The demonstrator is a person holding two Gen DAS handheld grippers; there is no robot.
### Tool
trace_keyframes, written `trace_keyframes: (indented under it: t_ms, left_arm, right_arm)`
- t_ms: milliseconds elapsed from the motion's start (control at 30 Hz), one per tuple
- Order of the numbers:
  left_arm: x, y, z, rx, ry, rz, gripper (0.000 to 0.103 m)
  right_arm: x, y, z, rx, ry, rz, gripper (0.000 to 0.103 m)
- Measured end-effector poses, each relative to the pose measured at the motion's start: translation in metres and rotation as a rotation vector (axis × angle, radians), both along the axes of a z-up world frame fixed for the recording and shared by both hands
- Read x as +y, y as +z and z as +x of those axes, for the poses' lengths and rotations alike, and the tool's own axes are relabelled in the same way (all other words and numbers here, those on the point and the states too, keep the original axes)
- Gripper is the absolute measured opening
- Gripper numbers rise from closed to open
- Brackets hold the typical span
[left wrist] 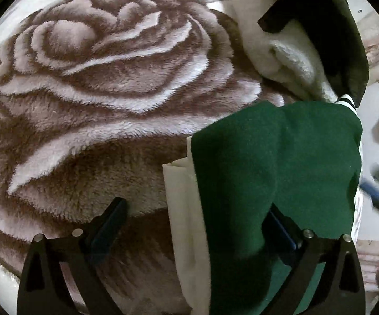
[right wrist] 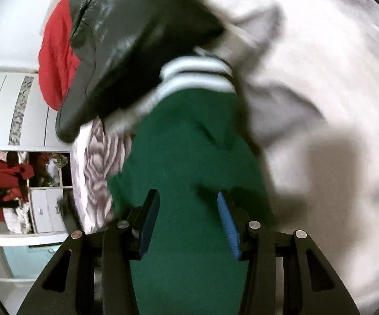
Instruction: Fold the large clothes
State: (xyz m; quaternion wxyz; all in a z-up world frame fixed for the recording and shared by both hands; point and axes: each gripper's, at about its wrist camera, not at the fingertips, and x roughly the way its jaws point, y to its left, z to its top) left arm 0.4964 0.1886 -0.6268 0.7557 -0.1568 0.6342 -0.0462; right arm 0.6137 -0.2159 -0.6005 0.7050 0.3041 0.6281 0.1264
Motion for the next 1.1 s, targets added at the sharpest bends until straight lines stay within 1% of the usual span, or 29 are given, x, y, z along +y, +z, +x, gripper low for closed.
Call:
trace_keyframes:
  t_ms: [33, 67, 100, 133, 167, 200, 233, 267, 300, 367, 400, 433, 467, 500, 533, 567, 600, 633, 667, 700, 733, 767, 800, 867, 933, 1000, 1033, 1067, 1100]
  left_arm:
    - [0.001, -0.002, 0.000, -0.001, -0.002, -0.008, 0.103]
    - [0.003, -0.003, -0.001, 0.000, -0.002, -0.017, 0.103]
    - [0.004, -0.004, -0.002, 0.000, -0.001, -0.024, 0.103]
    - [0.005, -0.003, -0.003, 0.000, 0.000, -0.027, 0.103]
    - [0.006, 0.002, -0.005, -0.002, 0.002, -0.031, 0.103]
    - [0.008, 0.008, -0.008, -0.004, 0.004, -0.037, 0.103]
    - [0.010, 0.018, -0.012, -0.011, 0.007, -0.046, 0.103]
    - [0.013, 0.032, -0.020, -0.027, 0.014, -0.054, 0.103]
    - [0.015, 0.047, -0.032, -0.049, 0.012, -0.067, 0.103]
    - [0.019, 0.075, -0.066, -0.088, -0.005, -0.074, 0.103]
    - [0.019, 0.083, -0.082, -0.097, -0.008, -0.070, 0.103]
    - [0.019, 0.088, -0.102, -0.091, -0.016, -0.067, 0.103]
    - [0.014, 0.088, -0.123, -0.059, -0.025, -0.043, 0.103]
    - [0.008, 0.082, -0.140, -0.017, -0.038, 0.003, 0.103]
    - [0.004, 0.072, -0.158, 0.026, -0.055, 0.060, 0.103]
    - [0.003, 0.054, -0.187, 0.083, -0.064, 0.146, 0.103]
    - [0.005, 0.043, -0.201, 0.102, -0.053, 0.161, 0.103]
    - [0.010, 0.030, -0.219, 0.143, -0.033, 0.159, 0.103]
    - [0.018, 0.017, -0.236, 0.208, 0.014, 0.140, 0.103]
    - [0.027, 0.014, -0.254, 0.251, 0.078, 0.100, 0.103]
    - [0.032, 0.020, -0.270, 0.250, 0.126, 0.063, 0.102]
    - [0.036, 0.032, -0.288, 0.226, 0.160, 0.036, 0.102]
    - [0.037, 0.046, -0.309, 0.202, 0.180, 0.023, 0.102]
    - [0.036, 0.059, -0.343, 0.189, 0.208, 0.008, 0.102]
    - [0.033, 0.057, -0.375, 0.218, 0.228, -0.024, 0.100]
    - [0.025, 0.046, -0.402, 0.261, 0.230, -0.069, 0.100]
    - [0.020, 0.042, -0.412, 0.261, 0.230, -0.092, 0.100]
    - [0.016, 0.040, -0.415, 0.251, 0.226, -0.111, 0.097]
    - [0.009, 0.038, -0.418, 0.235, 0.216, -0.117, 0.079]
  right_arm:
    - [0.006, -0.010, 0.013, 0.001, 0.001, -0.085, 0.038]
    - [0.010, -0.027, 0.026, 0.020, 0.001, -0.180, 0.038]
    - [0.013, -0.042, 0.036, 0.061, 0.021, -0.242, 0.040]
    - [0.014, -0.061, 0.045, 0.129, 0.054, -0.260, 0.044]
    - [0.010, -0.062, 0.047, 0.142, 0.050, -0.253, 0.044]
    - [0.008, -0.054, 0.047, 0.131, 0.052, -0.245, 0.044]
    - [0.005, -0.042, 0.043, 0.115, 0.066, -0.243, 0.045]
    - [0.001, -0.025, 0.034, 0.098, 0.080, -0.231, 0.047]
    - [-0.003, -0.014, 0.023, 0.086, 0.083, -0.214, 0.047]
    - [-0.022, 0.013, -0.019, 0.083, 0.096, -0.137, 0.048]
    - [-0.033, 0.020, -0.038, 0.092, 0.098, -0.107, 0.049]
    - [-0.043, 0.029, -0.066, 0.106, 0.099, -0.066, 0.051]
    - [-0.055, 0.033, -0.090, 0.121, 0.103, -0.045, 0.051]
    - [-0.062, 0.038, -0.117, 0.140, 0.105, -0.029, 0.051]
    - [-0.069, 0.041, -0.148, 0.163, 0.106, -0.023, 0.052]
    - [-0.075, 0.043, -0.170, 0.180, 0.109, -0.025, 0.052]
    - [-0.066, 0.040, -0.203, 0.211, 0.116, -0.027, 0.052]
    - [-0.066, 0.036, -0.226, 0.239, 0.126, -0.027, 0.052]
    - [-0.066, 0.032, -0.252, 0.268, 0.137, -0.027, 0.052]
    - [-0.070, 0.027, -0.270, 0.287, 0.143, -0.031, 0.052]
    - [-0.072, 0.023, -0.292, 0.315, 0.144, -0.041, 0.052]
    - [-0.072, 0.020, -0.309, 0.328, 0.147, -0.039, 0.052]
    - [-0.069, 0.018, -0.325, 0.332, 0.159, -0.026, 0.052]
    - [-0.068, 0.015, -0.354, 0.347, 0.171, 0.005, 0.052]
    - [-0.064, 0.002, -0.378, 0.381, 0.169, 0.054, 0.053]
    - [-0.053, -0.013, -0.402, 0.406, 0.169, 0.103, 0.053]
    - [-0.048, -0.018, -0.411, 0.412, 0.177, 0.121, 0.053]
    - [-0.041, -0.025, -0.419, 0.425, 0.189, 0.127, 0.053]
    - [-0.033, -0.033, -0.422, 0.433, 0.196, 0.124, 0.053]
